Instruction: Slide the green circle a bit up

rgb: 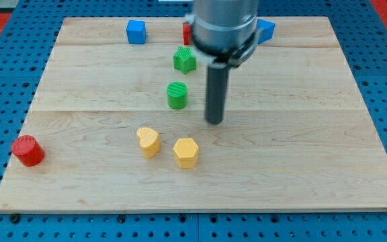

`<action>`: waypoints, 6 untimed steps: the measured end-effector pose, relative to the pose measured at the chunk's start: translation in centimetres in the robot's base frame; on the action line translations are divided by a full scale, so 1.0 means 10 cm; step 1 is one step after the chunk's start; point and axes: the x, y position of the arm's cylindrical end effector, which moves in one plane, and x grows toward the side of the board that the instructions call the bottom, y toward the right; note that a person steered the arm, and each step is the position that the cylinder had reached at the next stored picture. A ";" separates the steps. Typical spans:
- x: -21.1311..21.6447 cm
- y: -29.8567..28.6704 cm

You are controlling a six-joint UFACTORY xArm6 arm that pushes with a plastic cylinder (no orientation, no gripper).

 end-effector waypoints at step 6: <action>-0.31 0.00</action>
